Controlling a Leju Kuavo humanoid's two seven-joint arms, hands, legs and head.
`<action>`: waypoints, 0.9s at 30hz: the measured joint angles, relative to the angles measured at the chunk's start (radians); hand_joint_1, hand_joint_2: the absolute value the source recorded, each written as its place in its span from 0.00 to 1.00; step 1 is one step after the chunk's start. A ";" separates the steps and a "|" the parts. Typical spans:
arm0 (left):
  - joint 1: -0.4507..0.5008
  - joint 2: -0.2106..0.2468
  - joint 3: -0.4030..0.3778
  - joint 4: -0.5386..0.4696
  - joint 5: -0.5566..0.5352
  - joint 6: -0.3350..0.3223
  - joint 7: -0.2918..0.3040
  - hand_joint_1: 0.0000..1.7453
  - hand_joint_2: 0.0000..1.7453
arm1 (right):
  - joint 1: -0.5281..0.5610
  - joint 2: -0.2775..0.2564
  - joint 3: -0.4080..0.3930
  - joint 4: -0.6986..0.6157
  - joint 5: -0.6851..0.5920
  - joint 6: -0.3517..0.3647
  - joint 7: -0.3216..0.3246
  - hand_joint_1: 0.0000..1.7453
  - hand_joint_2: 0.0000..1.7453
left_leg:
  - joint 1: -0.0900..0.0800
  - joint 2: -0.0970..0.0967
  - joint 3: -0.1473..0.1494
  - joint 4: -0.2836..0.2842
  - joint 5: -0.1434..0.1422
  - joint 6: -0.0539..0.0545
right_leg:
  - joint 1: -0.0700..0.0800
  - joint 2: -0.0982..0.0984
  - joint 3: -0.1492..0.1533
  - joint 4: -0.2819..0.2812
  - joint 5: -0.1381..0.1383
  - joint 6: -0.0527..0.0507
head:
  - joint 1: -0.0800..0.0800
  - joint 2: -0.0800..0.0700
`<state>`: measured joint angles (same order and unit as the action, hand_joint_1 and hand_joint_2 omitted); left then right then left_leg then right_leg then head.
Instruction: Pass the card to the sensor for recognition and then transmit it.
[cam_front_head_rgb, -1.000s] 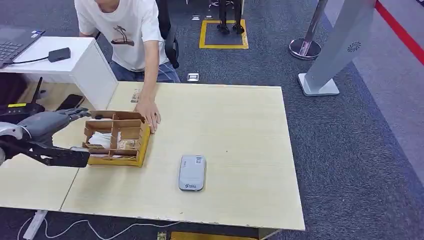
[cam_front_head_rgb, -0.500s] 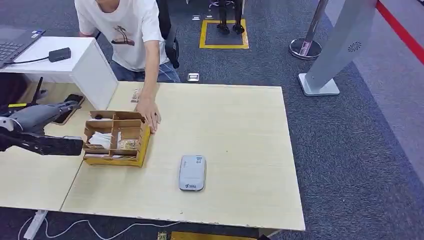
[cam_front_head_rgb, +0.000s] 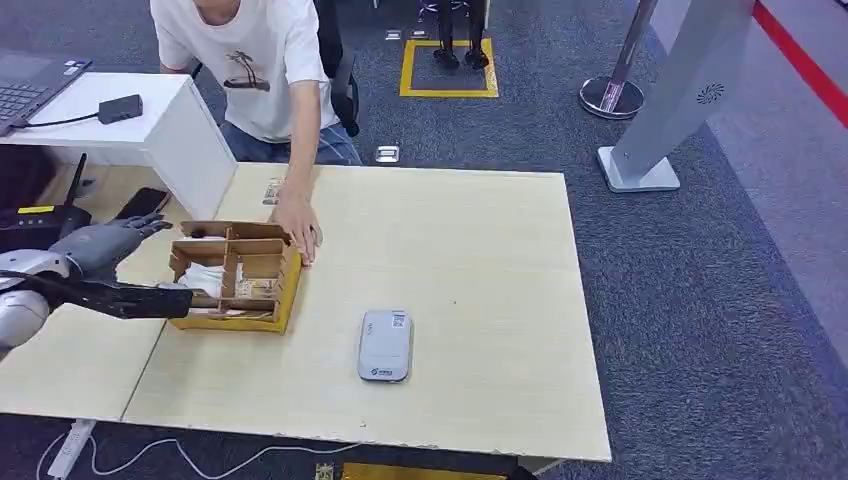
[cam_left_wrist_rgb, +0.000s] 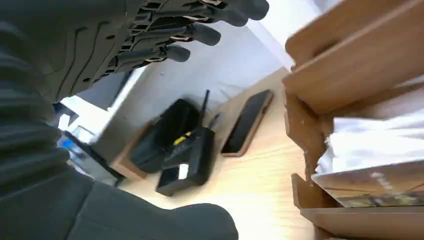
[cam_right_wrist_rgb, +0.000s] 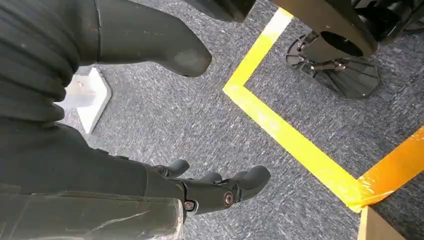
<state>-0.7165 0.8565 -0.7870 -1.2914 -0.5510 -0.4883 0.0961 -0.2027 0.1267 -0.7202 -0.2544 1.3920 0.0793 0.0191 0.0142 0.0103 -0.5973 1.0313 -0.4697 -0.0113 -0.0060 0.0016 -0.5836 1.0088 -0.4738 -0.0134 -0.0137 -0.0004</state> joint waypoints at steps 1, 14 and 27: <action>0.009 -0.023 0.002 0.018 -0.030 0.009 0.004 0.00 1.00 | -0.002 0.001 0.001 0.000 0.002 0.000 0.002 0.00 1.00 | 0.000 0.000 0.000 0.000 0.000 0.000 | 0.000 0.000 0.000 0.000 0.000 0.000 | 0.000 0.000; 0.035 -0.151 0.034 0.142 -0.111 0.020 -0.034 0.00 1.00 | -0.009 0.004 0.016 0.000 0.013 0.002 0.002 0.00 1.00 | 0.000 0.000 0.000 0.000 0.000 0.000 | 0.000 0.000 0.000 0.000 0.000 0.000 | 0.000 0.000; 0.025 -0.223 0.059 0.174 -0.155 0.029 -0.037 0.00 1.00 | -0.012 0.004 0.016 0.002 0.016 0.003 0.002 0.00 1.00 | 0.000 0.000 0.000 0.000 0.000 0.000 | 0.000 0.000 0.000 0.000 0.001 0.000 | 0.000 0.000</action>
<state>-0.6917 0.6333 -0.7282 -1.1170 -0.7065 -0.4593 0.0595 -0.2146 0.1308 -0.7038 -0.2529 1.4076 0.0820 0.0214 0.0143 0.0105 -0.5970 1.0316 -0.4693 -0.0112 -0.0059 0.0016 -0.5834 1.0089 -0.4732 -0.0133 -0.0133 -0.0004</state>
